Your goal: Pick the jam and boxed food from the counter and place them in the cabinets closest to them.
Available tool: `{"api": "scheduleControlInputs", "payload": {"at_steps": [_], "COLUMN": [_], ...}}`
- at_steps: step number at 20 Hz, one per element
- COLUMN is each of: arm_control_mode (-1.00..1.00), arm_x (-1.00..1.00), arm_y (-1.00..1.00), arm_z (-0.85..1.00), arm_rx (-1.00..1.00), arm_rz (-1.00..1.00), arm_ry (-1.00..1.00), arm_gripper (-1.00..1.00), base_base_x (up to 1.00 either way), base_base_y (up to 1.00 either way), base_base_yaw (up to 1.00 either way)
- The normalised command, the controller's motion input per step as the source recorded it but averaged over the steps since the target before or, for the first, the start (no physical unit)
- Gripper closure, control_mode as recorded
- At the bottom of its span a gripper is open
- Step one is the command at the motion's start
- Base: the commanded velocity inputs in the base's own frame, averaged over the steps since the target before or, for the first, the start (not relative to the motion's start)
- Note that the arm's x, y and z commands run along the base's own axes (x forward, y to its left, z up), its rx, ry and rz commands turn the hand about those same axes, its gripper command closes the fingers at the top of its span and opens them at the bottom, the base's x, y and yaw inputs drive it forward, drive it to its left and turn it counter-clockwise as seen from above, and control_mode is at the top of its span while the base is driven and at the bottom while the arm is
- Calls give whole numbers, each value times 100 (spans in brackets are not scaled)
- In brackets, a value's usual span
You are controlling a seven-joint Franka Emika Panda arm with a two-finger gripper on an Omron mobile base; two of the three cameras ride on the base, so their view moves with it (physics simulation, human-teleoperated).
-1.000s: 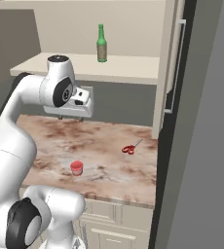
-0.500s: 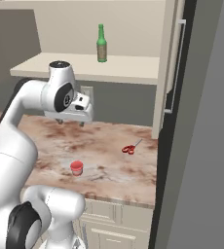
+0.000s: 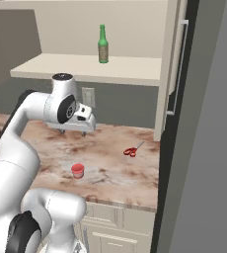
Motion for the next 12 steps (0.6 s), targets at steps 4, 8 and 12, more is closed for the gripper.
{"api": "scheduleControlInputs", "payload": {"at_steps": [4, 8, 12], "arm_control_mode": [-100, -100, -100], "arm_x": [0, 0, 1], "arm_y": [1, 4, 6], "arm_z": [-33, -37, -40], "arm_rx": [0, 0, 0], "arm_rz": [0, 0, 0], "arm_ry": [0, 0, 0], "arm_gripper": [-100, -100, -100], "base_base_x": [0, 0, 0], "base_base_y": [0, 0, 0], "base_base_yaw": [0, 0, 0]}}
